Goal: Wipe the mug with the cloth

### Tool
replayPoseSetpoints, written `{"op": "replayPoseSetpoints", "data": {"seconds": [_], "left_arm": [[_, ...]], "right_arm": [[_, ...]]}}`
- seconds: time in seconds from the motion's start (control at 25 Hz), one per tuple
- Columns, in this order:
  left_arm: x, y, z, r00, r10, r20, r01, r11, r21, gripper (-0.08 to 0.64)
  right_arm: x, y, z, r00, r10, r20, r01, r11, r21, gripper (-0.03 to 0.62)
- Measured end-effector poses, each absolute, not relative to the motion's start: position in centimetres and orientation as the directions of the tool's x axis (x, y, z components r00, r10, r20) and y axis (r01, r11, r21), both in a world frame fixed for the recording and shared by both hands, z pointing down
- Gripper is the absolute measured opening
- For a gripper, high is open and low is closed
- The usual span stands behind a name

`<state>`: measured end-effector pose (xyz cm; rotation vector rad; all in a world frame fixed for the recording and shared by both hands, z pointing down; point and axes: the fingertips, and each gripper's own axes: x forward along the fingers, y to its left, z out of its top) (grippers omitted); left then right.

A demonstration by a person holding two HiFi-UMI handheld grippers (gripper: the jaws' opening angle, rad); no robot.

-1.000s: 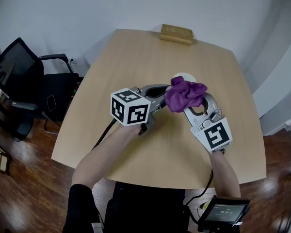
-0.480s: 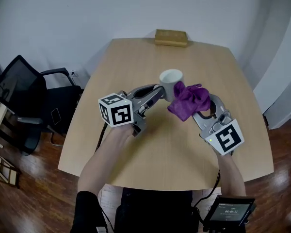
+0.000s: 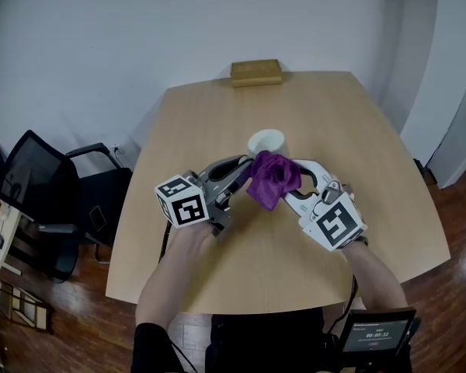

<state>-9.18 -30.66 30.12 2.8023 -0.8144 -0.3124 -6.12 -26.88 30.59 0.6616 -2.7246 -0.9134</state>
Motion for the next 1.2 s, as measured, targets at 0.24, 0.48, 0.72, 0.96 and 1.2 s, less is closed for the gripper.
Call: {"op": "replayPoseSetpoints", "data": {"seconds": [0.24,0.48,0.72,0.96,1.2], "left_arm": [[-12.0,-31.1,28.2,0.798,-0.553,-0.241,-0.506,-0.831,0.230,0.075],[-12.0,-30.6,27.9,0.809,-0.532,-0.251,-0.504,-0.847,0.172,0.075],[-9.1,-29.1,28.5,0.861,-0.457,-0.224,-0.433,-0.889,0.149,0.075],[-9.9,-28.8,27.7,0.850,-0.442,-0.288,-0.412,-0.897,0.160,0.075],[-12.5,-28.8,26.0,0.825,-0.438,-0.357,-0.435,-0.895,0.094,0.077]], "right_arm": [[-6.5,-28.7,36.0,-0.843,-0.465,0.270,-0.236,0.771,0.591,0.071],[-3.7,-26.2,26.7,-0.896,-0.426,-0.126,-0.423,0.732,0.533,0.071],[-3.1,-24.7,24.2,-0.862,-0.444,-0.243,-0.498,0.657,0.567,0.071],[-5.5,-25.5,28.3,-0.888,-0.452,-0.078,-0.403,0.689,0.603,0.071],[-6.5,-28.3,33.9,-0.862,-0.478,0.167,-0.298,0.746,0.596,0.071]]}}
